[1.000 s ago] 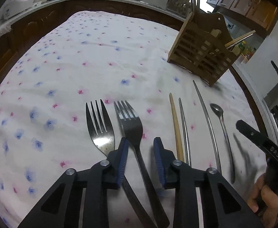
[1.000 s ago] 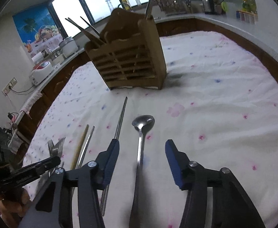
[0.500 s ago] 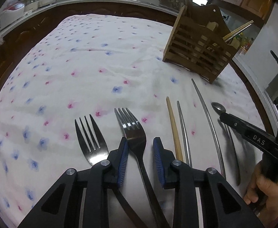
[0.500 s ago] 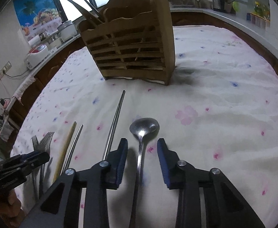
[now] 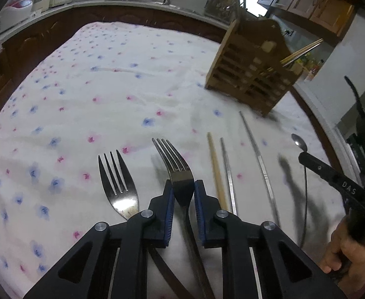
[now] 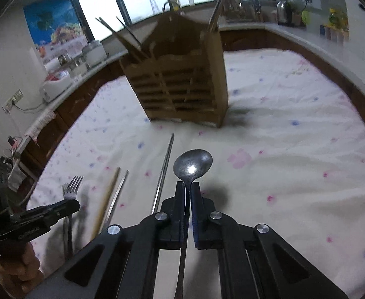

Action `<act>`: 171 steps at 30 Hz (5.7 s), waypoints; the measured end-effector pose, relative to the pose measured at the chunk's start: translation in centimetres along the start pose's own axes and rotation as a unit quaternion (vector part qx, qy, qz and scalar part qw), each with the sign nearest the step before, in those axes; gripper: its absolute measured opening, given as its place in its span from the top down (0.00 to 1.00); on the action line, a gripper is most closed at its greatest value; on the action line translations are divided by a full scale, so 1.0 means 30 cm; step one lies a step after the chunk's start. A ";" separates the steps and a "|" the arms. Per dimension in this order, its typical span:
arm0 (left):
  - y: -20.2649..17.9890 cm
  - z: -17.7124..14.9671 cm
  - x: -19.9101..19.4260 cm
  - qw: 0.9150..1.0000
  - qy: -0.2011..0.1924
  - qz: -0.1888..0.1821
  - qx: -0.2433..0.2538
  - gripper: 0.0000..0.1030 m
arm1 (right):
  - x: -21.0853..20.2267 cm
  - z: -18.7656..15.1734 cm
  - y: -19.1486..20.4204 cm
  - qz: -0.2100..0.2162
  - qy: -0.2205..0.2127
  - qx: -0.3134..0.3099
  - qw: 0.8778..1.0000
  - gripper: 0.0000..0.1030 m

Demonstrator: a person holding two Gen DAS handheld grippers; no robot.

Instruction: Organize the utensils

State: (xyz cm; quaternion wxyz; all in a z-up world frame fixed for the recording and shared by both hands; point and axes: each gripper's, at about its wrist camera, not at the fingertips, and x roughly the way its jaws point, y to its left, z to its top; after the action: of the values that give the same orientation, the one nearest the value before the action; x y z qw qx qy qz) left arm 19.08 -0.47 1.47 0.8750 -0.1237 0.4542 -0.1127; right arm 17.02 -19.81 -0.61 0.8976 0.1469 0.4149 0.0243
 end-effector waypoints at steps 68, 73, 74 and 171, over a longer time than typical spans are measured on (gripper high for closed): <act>-0.225 0.468 -0.173 0.941 -0.325 -0.049 0.083 0.99 | -0.276 0.472 0.027 -0.029 -0.252 -0.049 0.966 0.98; -0.274 0.524 -0.033 0.931 -0.353 -0.024 0.093 0.99 | -0.219 0.521 0.040 -0.036 -0.261 -0.064 0.963 0.98; -0.286 0.524 -0.003 0.929 -0.356 -0.017 0.097 0.99 | -0.202 0.526 0.042 -0.039 -0.261 -0.066 0.962 0.98; -0.077 0.242 -0.204 0.964 -0.250 0.019 0.090 0.08 | -0.190 0.183 -0.001 0.017 -0.177 -0.005 0.984 0.10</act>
State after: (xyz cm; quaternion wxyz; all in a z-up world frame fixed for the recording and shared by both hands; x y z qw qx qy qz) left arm 21.42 0.08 10.95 0.9702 -0.0595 0.2115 -0.1019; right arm 17.41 -22.12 6.95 0.9572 0.1516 0.2463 0.0153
